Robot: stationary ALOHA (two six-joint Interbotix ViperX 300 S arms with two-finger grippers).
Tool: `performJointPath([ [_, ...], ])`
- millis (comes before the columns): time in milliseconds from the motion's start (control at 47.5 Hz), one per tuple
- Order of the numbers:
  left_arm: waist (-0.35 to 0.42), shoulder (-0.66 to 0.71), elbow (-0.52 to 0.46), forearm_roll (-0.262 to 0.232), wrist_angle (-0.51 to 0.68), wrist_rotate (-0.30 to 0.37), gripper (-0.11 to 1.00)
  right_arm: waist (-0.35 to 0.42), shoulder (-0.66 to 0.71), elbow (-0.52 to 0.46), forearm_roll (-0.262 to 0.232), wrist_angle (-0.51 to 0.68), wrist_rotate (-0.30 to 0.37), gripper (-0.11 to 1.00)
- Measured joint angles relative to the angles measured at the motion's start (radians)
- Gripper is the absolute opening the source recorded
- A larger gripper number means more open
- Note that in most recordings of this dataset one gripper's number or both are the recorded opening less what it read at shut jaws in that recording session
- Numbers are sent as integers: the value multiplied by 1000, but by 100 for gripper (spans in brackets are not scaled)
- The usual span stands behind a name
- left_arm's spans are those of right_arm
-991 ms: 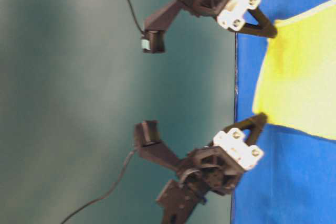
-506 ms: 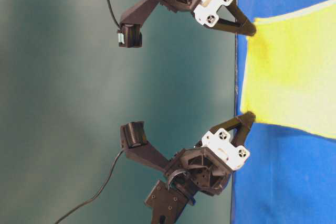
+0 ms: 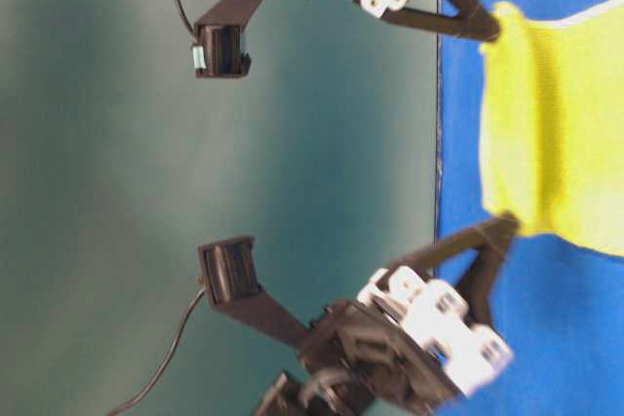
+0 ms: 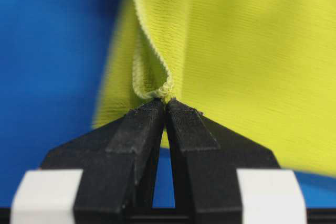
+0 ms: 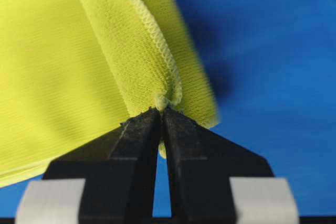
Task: Fold the yellow towel.
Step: 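Fold the far end toward the near end with both grippers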
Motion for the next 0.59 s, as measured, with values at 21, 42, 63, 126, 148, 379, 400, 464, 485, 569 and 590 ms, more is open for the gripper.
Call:
performJointPath([
  [21,-17,0,2,0,2,-5,5,14,0,2,0,0,5,6],
  [42,-34,0,5,0,3,-12,5,29,0,2,0,0,14,6],
  [63,-48,0,6,0,8,-20,4,43,-2,3,0,0,28,6],
  [126,-86,0,11,0,17,-48,5,84,-2,5,-2,-2,52,6],
  [148,-95,0,12,0,21,-55,5,100,-2,6,0,-2,64,6],
  [379,-198,0,11,0,54,-118,5,219,2,6,0,0,158,6],
  [400,-207,0,11,0,55,-121,5,229,3,6,0,0,167,6],
  [464,-230,0,8,0,57,-130,5,258,12,6,0,0,195,6],
  [485,-238,0,6,0,57,-133,5,265,15,6,0,0,206,6],
  [569,-265,2,3,0,58,-140,4,298,31,6,2,0,232,6],
  [590,-268,3,2,0,60,-141,5,301,35,6,2,0,235,6],
])
